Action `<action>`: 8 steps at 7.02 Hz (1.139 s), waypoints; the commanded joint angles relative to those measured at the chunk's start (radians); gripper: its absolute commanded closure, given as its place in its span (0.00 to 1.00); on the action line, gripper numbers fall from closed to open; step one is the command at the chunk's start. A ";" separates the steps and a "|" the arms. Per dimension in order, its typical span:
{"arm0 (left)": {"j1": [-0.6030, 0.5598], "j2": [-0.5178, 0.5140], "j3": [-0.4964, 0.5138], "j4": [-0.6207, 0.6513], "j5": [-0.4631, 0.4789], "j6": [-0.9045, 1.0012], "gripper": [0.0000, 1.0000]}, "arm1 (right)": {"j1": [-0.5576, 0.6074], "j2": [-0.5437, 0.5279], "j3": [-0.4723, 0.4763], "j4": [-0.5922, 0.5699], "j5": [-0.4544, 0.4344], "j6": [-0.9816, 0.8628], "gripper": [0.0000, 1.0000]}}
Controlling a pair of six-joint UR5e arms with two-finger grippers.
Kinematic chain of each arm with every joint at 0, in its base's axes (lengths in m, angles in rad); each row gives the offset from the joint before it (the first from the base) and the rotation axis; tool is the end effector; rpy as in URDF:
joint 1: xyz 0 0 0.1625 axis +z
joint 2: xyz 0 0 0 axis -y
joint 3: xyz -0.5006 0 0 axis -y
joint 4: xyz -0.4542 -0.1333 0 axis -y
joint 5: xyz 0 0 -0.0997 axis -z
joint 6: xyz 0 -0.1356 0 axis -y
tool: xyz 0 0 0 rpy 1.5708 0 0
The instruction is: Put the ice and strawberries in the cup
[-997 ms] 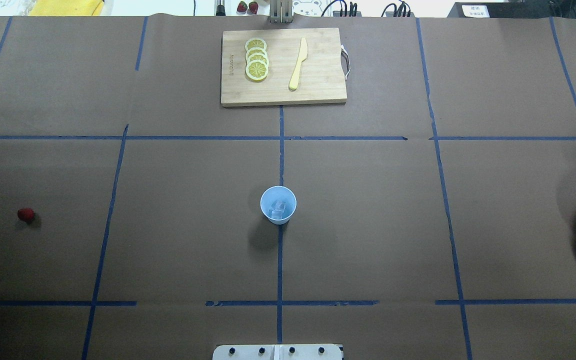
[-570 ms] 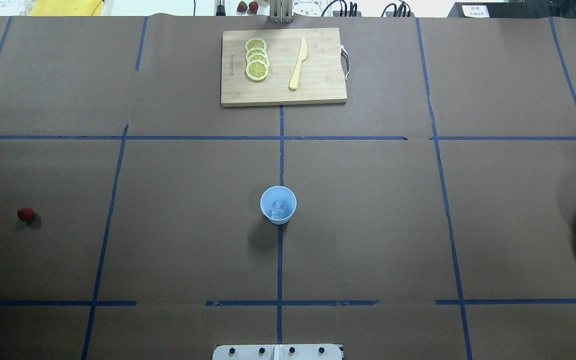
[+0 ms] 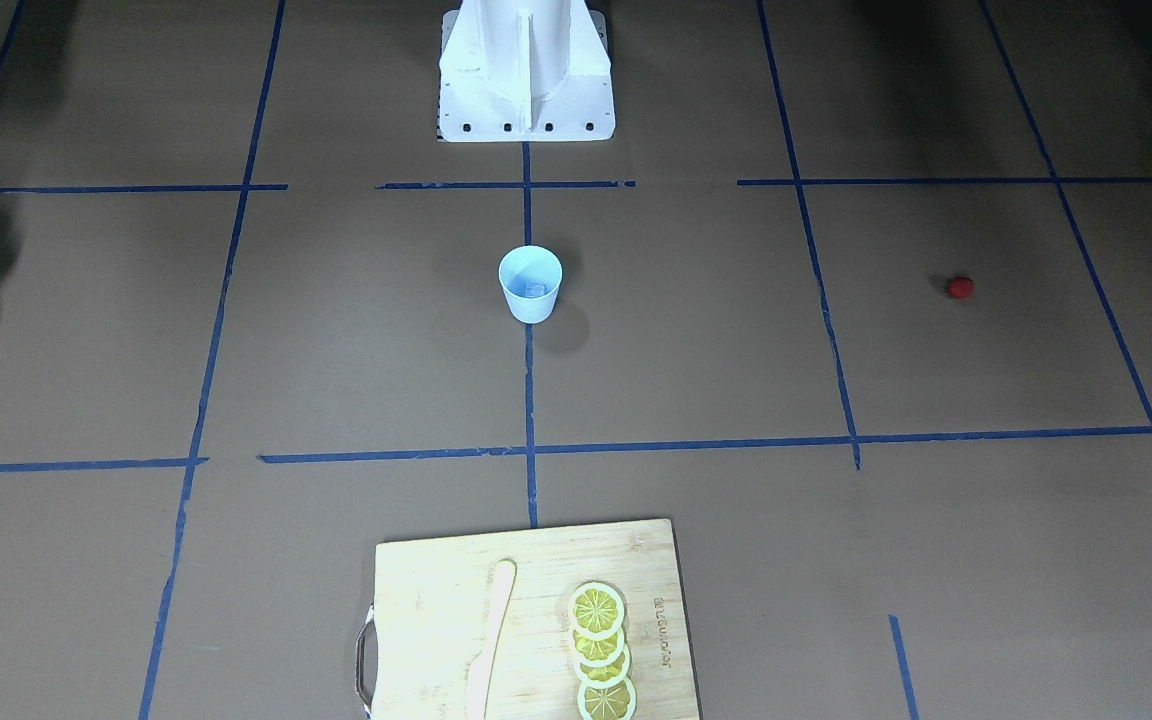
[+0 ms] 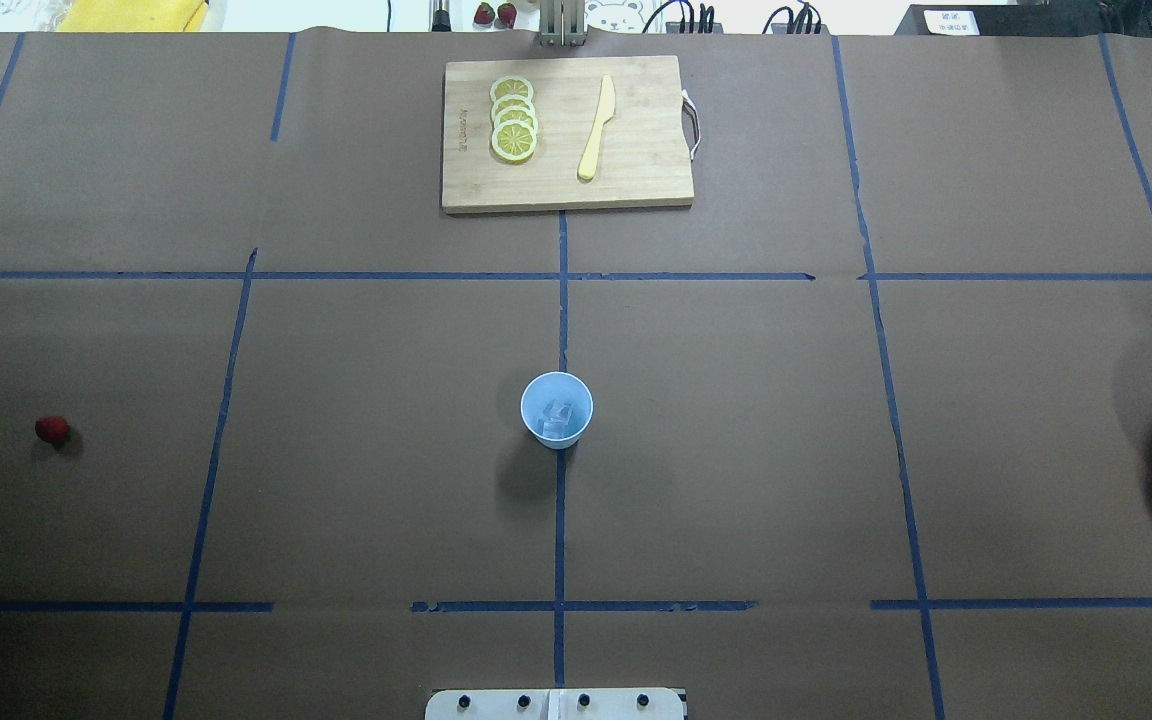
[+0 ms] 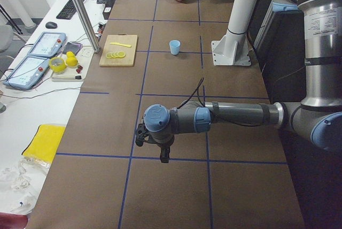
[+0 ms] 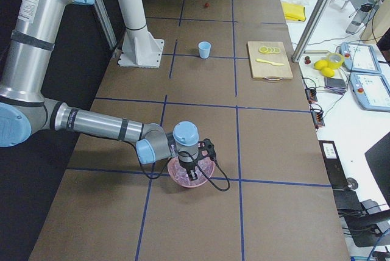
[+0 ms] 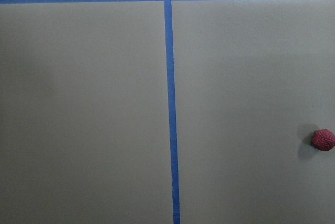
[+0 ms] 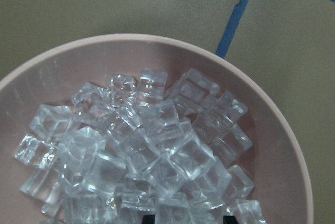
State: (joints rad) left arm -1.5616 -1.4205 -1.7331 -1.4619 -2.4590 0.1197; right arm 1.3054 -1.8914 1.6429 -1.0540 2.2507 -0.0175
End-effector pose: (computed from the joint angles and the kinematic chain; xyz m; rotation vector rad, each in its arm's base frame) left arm -0.0238 -0.4704 0.7468 -0.0413 0.8913 0.0772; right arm -0.0603 -0.4049 0.8245 0.1733 -0.7062 -0.3616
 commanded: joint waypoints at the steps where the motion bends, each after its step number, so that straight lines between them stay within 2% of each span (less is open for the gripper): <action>1: 0.000 0.000 -0.002 0.000 -0.002 0.000 0.00 | 0.000 0.000 0.009 0.000 0.003 -0.009 0.96; 3: 0.000 0.000 -0.005 0.002 -0.002 0.000 0.00 | 0.003 0.000 0.043 -0.001 0.006 -0.009 0.97; 5: 0.000 0.000 -0.003 0.000 0.000 0.000 0.00 | 0.024 0.005 0.122 -0.052 0.024 0.005 0.98; 7: 0.000 0.000 -0.005 0.000 -0.002 0.000 0.00 | 0.032 0.110 0.326 -0.400 0.021 0.007 0.98; 8: 0.000 0.000 -0.005 0.000 -0.002 0.000 0.00 | 0.032 0.162 0.359 -0.453 0.023 0.011 0.98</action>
State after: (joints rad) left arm -1.5616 -1.4205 -1.7378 -1.4619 -2.4600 0.1196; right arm 1.3364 -1.7915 1.9359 -1.3965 2.2727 -0.0101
